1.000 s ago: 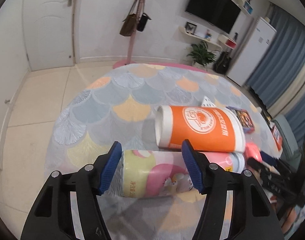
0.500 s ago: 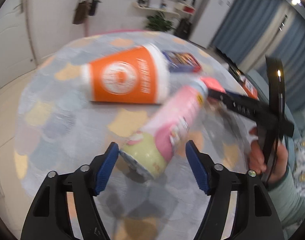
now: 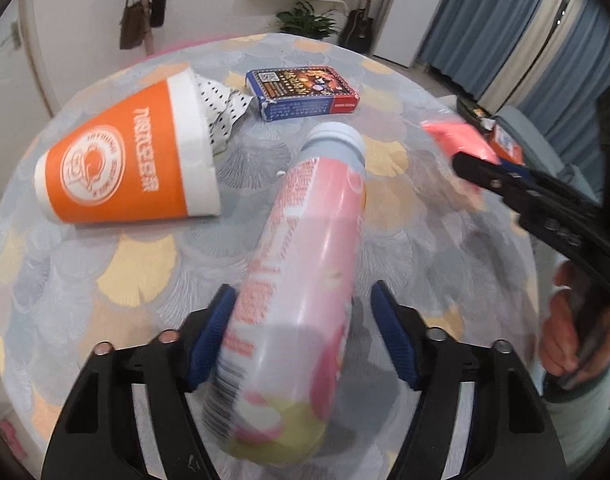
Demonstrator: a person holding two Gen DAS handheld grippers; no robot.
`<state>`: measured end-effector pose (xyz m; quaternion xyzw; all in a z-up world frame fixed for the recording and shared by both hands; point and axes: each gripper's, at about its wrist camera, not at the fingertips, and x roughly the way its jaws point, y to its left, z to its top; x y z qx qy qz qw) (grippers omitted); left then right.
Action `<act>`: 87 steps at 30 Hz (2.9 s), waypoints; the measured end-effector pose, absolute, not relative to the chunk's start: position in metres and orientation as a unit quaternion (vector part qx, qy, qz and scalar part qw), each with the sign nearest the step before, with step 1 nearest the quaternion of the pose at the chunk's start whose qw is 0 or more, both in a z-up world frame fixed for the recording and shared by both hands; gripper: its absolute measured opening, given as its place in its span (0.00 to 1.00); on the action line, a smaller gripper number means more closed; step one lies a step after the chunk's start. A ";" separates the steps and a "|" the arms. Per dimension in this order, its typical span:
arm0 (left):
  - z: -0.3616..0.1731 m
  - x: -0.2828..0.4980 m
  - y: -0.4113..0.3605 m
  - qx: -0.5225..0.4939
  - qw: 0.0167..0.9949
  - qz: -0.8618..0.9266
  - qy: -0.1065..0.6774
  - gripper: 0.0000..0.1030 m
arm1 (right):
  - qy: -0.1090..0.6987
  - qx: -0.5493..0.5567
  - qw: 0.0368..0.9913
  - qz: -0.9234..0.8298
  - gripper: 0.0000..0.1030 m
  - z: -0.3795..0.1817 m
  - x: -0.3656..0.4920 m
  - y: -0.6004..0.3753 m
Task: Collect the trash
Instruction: 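Grasp the pink packet with the right tool while the left tool grasps the pink bottle, then carry both items over the blue basket and open both tools to drop them, then move both open tools back toward the table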
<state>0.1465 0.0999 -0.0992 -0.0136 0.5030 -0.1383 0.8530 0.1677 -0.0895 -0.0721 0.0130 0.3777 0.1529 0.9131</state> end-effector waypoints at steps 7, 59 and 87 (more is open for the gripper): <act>-0.077 0.146 0.079 -0.042 0.869 -0.155 0.468 0.45 | 0.340 0.036 0.928 0.145 0.35 -0.043 0.155 -0.118; -0.054 0.280 -0.165 -0.080 0.864 -0.292 0.403 0.54 | 0.414 0.220 0.880 -0.077 0.52 -0.135 0.238 -0.355; 0.023 0.178 0.030 -0.108 0.943 -0.084 0.305 0.71 | 0.312 0.152 0.935 0.070 0.70 -0.018 0.184 -0.213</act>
